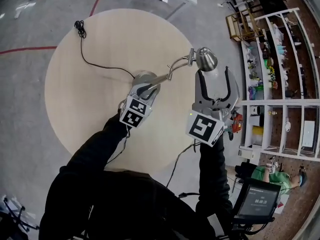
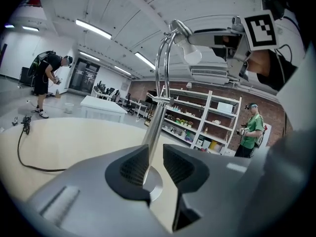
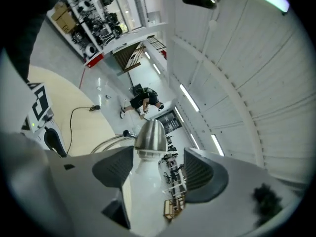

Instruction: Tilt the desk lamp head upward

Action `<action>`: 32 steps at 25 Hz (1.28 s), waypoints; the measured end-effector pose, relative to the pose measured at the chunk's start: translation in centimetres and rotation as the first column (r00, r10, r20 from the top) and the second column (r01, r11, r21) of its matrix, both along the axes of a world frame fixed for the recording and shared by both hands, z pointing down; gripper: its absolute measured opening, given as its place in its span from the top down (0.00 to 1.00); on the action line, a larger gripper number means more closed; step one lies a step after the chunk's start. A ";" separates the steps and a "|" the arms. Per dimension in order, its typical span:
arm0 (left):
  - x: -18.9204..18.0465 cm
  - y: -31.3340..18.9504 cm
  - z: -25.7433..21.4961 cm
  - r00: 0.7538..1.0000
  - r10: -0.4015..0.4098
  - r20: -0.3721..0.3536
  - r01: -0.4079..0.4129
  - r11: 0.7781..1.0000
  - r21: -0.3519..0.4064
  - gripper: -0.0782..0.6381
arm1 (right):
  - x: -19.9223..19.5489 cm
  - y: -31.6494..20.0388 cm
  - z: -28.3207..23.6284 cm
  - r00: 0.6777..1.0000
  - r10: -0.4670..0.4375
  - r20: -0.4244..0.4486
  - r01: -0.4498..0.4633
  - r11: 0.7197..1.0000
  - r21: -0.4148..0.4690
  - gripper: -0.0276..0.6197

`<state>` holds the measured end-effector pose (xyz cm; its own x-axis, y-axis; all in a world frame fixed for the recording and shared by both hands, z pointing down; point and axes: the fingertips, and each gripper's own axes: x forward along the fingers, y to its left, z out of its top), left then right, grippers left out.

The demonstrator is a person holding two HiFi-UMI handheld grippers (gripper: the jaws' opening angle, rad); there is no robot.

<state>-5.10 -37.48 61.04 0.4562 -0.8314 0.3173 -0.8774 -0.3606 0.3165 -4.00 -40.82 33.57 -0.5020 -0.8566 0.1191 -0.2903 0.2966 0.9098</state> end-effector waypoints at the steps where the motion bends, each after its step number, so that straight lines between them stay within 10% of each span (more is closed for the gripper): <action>1: -0.4 0.3 -0.4 1.000 -0.007 -0.001 0.007 1.000 0.002 0.75 | 0.8 0.2 -0.1 0.998 0.004 0.062 -0.003 1.000 -0.028 0.45; 6: -3.5 2.7 -3.0 0.996 -0.085 -0.034 0.086 0.996 0.014 0.76 | 6.9 1.2 0.5 0.898 0.118 0.423 -0.005 0.966 -0.259 0.45; 12: -4.0 7.6 -6.6 0.988 -0.127 -0.086 0.127 0.992 -0.004 0.77 | 12.7 2.9 6.5 0.702 0.349 0.621 0.112 0.807 -0.580 0.45; 23: 0.5 14.3 -10.2 0.994 -0.046 -0.101 0.044 0.999 -0.019 0.79 | 12.2 9.6 11.6 0.619 0.409 0.671 0.303 0.664 -0.684 0.46; 32: 1.5 15.6 -12.1 0.995 -0.023 -0.102 0.022 1.000 -0.011 0.80 | 11.7 13.7 11.8 0.553 0.431 0.713 0.434 0.582 -0.688 0.84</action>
